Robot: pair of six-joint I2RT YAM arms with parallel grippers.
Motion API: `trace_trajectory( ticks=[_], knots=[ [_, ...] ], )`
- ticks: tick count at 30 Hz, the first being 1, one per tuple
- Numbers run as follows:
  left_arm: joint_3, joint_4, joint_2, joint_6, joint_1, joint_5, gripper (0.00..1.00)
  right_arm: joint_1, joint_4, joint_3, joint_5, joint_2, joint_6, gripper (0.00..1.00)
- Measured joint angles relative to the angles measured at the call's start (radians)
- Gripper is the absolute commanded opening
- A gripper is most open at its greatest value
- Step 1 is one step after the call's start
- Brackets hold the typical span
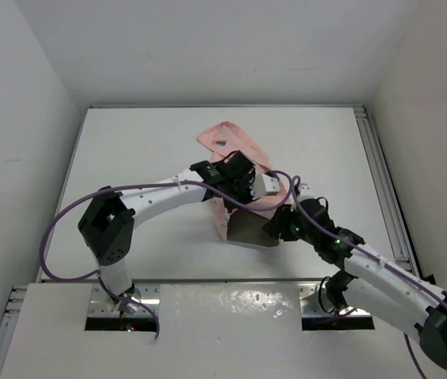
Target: Put the pillow into the pillowcase
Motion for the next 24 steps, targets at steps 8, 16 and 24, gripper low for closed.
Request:
trace_trajectory(
  ticks=[8, 16, 24],
  knots=[
    [-0.003, 0.000, -0.008, -0.008, 0.017, 0.002, 0.00, 0.205, 0.052, 0.020, 0.291, 0.123, 0.005, 0.80],
    [-0.029, 0.016, -0.039, -0.044, 0.021, 0.003, 0.00, 0.228, 0.196, 0.045, 0.400, 0.310, 0.045, 0.77],
    [-0.029, 0.030, -0.043, -0.055, 0.017, 0.001, 0.00, 0.190, 0.433, 0.032, 0.334, 0.448, 0.081, 0.00]
  ],
)
